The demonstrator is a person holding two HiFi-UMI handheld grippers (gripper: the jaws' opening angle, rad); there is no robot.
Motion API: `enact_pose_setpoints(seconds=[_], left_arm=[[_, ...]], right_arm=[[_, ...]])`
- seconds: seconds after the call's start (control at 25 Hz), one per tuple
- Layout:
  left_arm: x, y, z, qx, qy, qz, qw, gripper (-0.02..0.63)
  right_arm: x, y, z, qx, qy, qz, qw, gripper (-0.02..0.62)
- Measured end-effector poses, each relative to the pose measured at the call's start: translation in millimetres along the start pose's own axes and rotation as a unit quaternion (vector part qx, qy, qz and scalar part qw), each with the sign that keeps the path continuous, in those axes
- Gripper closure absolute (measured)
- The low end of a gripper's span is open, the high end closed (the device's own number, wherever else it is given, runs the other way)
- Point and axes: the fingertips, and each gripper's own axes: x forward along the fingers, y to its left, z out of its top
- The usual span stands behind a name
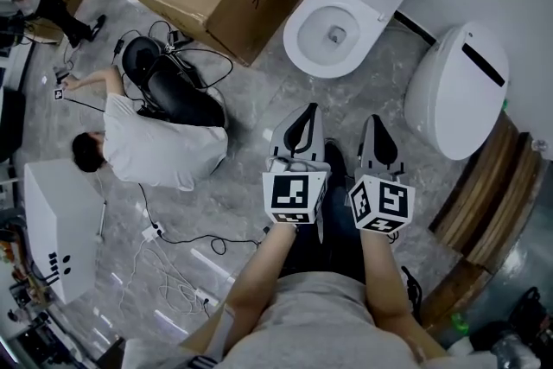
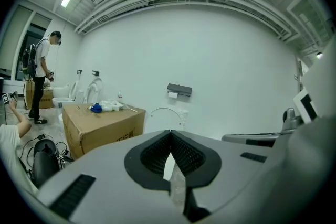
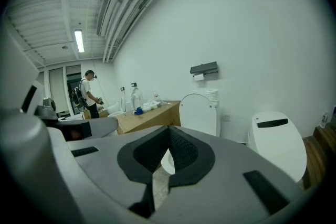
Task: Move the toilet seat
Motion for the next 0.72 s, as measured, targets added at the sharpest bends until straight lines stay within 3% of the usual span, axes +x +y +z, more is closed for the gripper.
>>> enact_pose_setpoints(seconds=[0.72], left_arm=[[129.1, 25.5, 22.8, -0.017, 0.020, 0.051, 0.9983, 0.592]], right_arm=[[136.4, -43.6, 44.2, 0.000, 0.024, 0.047, 0.999, 0.578]])
